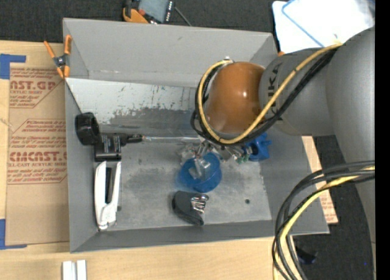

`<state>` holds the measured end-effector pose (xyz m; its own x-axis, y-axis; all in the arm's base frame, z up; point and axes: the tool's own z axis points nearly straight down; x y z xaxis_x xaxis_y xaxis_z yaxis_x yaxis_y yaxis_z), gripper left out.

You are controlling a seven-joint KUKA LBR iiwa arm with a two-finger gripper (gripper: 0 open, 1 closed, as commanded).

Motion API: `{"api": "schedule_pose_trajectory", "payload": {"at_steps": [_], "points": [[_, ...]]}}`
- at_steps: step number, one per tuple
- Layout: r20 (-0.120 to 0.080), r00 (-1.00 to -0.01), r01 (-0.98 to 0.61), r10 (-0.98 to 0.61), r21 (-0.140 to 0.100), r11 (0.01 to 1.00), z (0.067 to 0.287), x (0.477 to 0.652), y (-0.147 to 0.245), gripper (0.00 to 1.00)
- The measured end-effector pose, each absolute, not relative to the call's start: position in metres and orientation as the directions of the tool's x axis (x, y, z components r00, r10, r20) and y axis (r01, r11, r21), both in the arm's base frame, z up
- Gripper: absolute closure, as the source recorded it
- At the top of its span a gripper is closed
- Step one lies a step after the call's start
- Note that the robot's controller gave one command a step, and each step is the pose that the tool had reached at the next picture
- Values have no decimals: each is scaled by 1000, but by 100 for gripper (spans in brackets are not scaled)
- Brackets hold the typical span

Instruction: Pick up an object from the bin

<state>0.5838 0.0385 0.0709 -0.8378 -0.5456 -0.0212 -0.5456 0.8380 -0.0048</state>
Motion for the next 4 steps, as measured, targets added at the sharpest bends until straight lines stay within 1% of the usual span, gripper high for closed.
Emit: {"api": "schedule_pose_trajectory", "payload": {"at_steps": [1, 2, 3, 4], "points": [[-4, -785, -619, -619, -3, 785, 70, 568, -45, 100], [-32, -832, -553, -553, -6, 833, 150, 573, 10, 100], [-3, -792, -610, -610, 2, 792, 134, 557, -39, 100], [-32, -821, -570, -570, -5, 821, 167, 574, -17, 100]]}}
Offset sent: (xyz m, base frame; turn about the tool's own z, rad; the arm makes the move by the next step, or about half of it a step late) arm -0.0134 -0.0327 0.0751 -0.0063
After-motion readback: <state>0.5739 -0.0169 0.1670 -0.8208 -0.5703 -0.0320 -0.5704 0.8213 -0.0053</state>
